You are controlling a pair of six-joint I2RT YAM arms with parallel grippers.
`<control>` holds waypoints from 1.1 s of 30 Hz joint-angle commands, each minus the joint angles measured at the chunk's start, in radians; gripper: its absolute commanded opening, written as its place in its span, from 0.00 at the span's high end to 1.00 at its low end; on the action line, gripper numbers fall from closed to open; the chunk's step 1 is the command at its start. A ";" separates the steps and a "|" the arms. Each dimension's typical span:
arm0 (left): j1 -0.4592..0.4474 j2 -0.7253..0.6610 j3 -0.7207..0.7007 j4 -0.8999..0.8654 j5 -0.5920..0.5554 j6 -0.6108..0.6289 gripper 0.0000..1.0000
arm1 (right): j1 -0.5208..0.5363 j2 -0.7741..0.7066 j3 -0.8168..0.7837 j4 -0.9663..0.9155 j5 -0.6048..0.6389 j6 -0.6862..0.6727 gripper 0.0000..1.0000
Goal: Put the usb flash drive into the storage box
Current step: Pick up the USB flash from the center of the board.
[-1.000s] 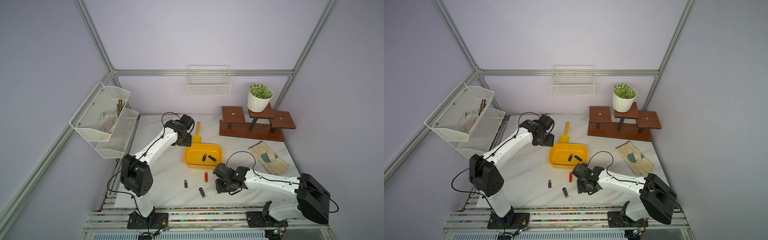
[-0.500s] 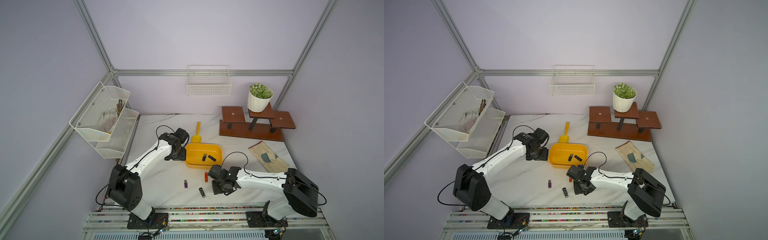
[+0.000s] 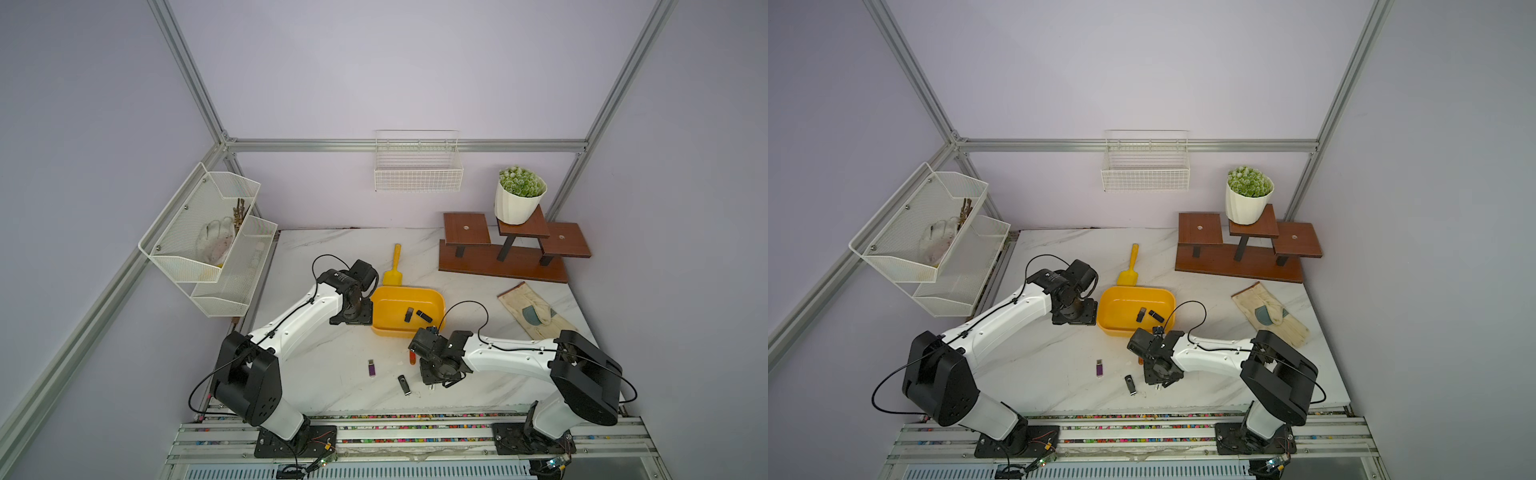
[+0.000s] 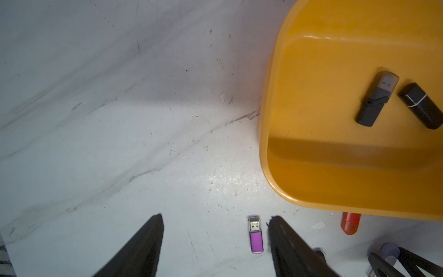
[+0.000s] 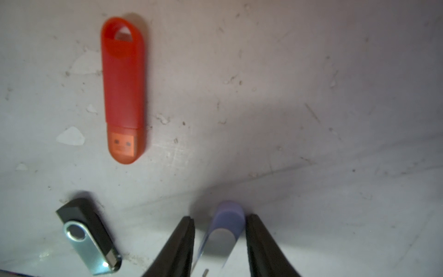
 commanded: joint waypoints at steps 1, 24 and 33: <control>-0.016 -0.037 -0.010 0.009 0.013 -0.030 0.27 | 0.012 0.020 0.009 -0.041 0.025 0.007 0.61; -0.121 -0.070 -0.116 0.012 0.047 -0.132 0.26 | 0.044 0.018 -0.011 -0.077 0.020 0.020 0.85; -0.178 -0.113 -0.236 0.061 0.076 -0.244 0.26 | 0.043 -0.007 -0.010 -0.077 0.034 0.018 1.00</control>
